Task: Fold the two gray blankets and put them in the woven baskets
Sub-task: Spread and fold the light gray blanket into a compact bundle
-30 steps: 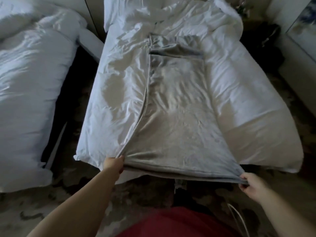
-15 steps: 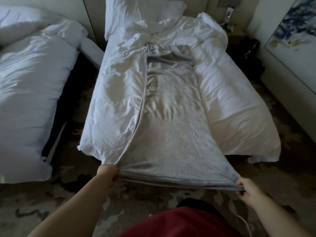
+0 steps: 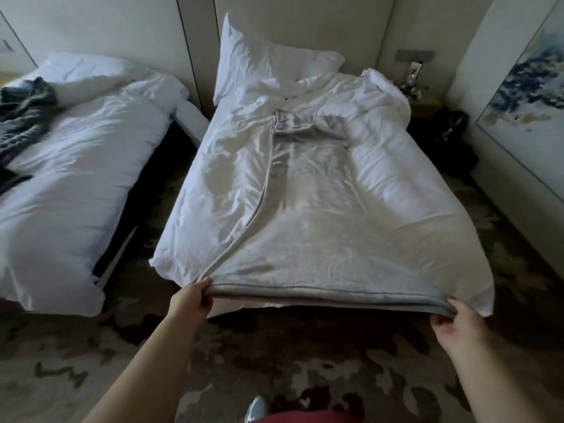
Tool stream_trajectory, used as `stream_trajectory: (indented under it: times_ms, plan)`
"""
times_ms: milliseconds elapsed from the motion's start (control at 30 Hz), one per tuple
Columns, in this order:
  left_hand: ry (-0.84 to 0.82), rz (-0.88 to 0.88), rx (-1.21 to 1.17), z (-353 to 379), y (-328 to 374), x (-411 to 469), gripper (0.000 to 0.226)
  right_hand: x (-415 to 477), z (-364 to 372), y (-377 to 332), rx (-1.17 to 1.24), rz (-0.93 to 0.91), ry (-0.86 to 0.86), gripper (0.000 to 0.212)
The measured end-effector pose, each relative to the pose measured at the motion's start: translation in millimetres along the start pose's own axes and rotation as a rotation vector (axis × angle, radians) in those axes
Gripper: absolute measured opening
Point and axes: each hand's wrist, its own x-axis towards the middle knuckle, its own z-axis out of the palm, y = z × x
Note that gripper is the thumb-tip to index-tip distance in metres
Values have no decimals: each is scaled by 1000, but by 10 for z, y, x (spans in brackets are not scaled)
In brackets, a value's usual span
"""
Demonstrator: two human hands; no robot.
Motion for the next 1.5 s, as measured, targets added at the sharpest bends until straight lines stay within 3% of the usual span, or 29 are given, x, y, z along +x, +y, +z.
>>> stream_trajectory:
  times_ms: [267, 433, 667, 767, 833, 900, 1000, 1100, 1233, 1333, 1400, 1500]
  plan:
    - [98, 9, -21, -180, -98, -64, 40, -102, -438, 452, -25, 206, 136, 20]
    - [99, -78, -63, -53, -98, -74, 8, -65, -394, 493, 152, 364, 177, 23]
    - [-8, -235, -305, 182, 6, 40, 10, 135, -6, 546, 329, 334, 170, 29]
    - [0, -187, -427, 318, 9, 314, 7, 240, 231, 596, 355, 285, 209, 24]
    - [-99, -138, -387, 447, 74, 498, 23, 329, 393, 610, 360, 271, 228, 22]
    - [-73, -125, -453, 527, 133, 667, 22, 461, 522, 586, 343, 247, 236, 18]
    - [-79, -253, -532, 757, 314, 928, 23, 716, 743, 482, 317, 212, 180, 20]
    - [-42, -205, -468, 1163, 481, 1251, 17, 1122, 1058, 288, 251, 214, 142, 21]
    - [22, -105, -385, 1875, 716, 1771, 36, 1864, 1691, -2, 175, 177, 168, 22]
    - [116, 17, -85, 2397, 773, 2344, 16, 2534, 2209, -72, 187, 152, 133, 20]
    - [117, -51, 7, 2608, 673, 2740, 14, 2985, 2449, -3, 123, 179, 132, 19]
    - [182, -22, 539, 2753, 477, 3150, 49, 3470, 2597, 225, -223, 271, 151, 15]
